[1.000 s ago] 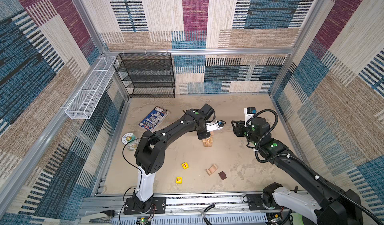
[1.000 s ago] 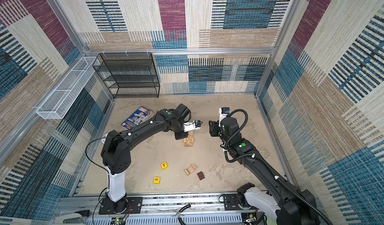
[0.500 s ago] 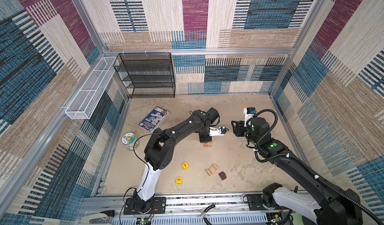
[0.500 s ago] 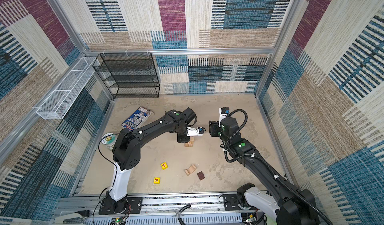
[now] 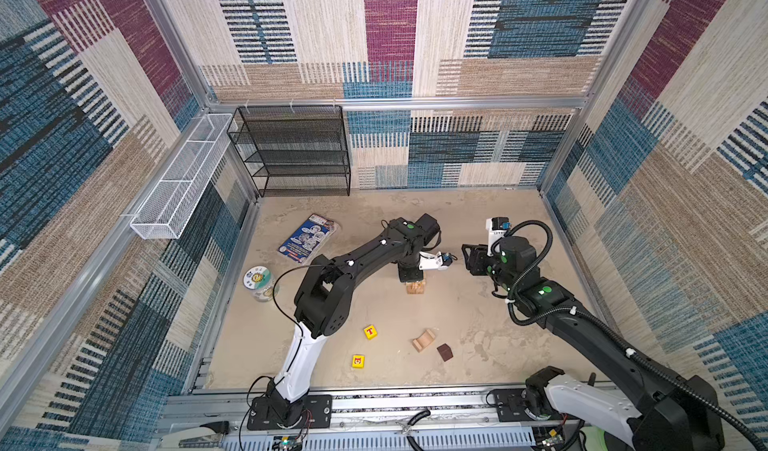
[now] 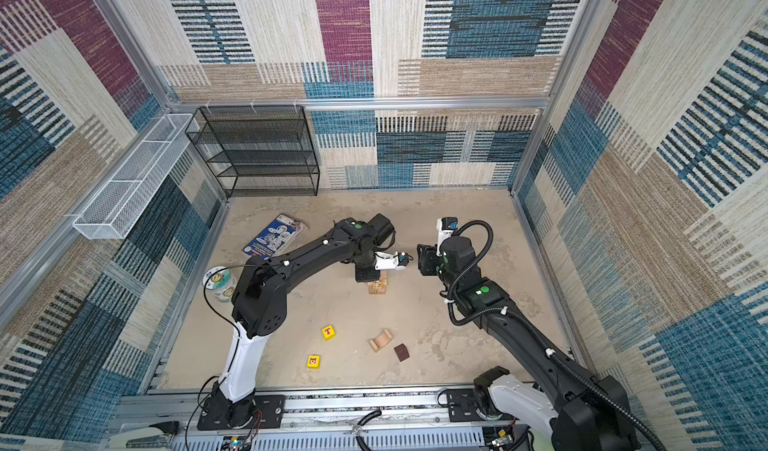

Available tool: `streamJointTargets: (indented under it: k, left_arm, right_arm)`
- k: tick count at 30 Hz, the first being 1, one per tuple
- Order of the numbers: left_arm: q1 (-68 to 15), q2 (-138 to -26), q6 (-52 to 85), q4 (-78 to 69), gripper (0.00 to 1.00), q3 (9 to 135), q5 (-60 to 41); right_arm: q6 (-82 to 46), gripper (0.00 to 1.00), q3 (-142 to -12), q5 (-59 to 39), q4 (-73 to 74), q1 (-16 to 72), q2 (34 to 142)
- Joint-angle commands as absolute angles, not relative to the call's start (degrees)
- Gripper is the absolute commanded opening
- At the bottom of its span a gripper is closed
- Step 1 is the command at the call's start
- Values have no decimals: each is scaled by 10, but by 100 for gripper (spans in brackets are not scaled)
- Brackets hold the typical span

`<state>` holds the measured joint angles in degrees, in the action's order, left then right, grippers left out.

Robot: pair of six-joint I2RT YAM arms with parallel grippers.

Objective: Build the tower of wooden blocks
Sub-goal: 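Lower the pine block crosswise onto the printed block atop the tower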

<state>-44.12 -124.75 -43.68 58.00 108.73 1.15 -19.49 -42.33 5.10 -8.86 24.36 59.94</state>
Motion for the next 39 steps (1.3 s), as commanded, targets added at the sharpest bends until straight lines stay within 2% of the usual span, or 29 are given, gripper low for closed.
streamJointTargets:
  k: [1, 16, 26, 31, 39]
  left_arm:
    - [-441, -1253, -452, 591, 0, 1099, 11]
    - [-441, -1270, -460, 601, 2, 1117, 4]
    - [-441, -1279, -456, 601, 10, 1134, 5]
    - [-441, -1279, -457, 601, 22, 1135, 4]
    - [-441, -1276, -461, 601, 23, 1133, 3]
  right_arm:
    - [-198, 54, -422, 58, -69, 243, 597]
    - [-190, 54, -423, 86, -74, 243, 594]
    - [-187, 54, -424, 92, -73, 243, 593]
    - [-188, 54, -423, 98, -76, 244, 589]
    - [-187, 54, -417, 101, -72, 243, 577]
